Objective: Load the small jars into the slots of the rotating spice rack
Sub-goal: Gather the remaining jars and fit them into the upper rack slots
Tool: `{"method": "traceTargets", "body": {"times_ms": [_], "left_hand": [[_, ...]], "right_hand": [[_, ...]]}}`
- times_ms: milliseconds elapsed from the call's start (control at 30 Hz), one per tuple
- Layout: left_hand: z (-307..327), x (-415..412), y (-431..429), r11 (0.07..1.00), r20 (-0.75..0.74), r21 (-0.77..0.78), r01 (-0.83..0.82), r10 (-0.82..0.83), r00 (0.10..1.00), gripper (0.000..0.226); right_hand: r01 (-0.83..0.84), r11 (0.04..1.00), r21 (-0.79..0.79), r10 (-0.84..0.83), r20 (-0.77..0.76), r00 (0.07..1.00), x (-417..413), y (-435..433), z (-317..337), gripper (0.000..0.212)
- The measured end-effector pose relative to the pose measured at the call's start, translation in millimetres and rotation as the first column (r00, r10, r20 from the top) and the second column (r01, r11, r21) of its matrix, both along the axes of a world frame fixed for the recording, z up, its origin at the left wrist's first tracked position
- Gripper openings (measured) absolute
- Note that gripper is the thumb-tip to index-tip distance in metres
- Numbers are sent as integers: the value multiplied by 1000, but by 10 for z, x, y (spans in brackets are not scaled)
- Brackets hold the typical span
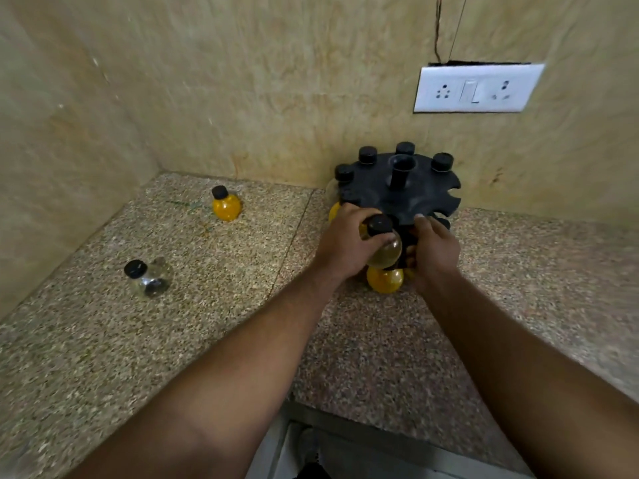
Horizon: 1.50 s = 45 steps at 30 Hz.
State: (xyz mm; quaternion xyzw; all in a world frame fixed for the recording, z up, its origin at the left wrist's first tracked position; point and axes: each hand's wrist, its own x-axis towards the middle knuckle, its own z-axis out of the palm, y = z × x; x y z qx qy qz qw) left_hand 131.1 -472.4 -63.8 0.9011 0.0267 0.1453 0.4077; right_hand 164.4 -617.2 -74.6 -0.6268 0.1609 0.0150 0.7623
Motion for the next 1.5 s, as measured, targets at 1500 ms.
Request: {"method": "traceTargets", "body": {"times_ms": [1500], "left_hand": [[-1031,343,2377,853,-276,-84,-515,477,834,54]], "right_hand": [[-653,470,-594,663,-251,705,359,2337,-689,28]]}}
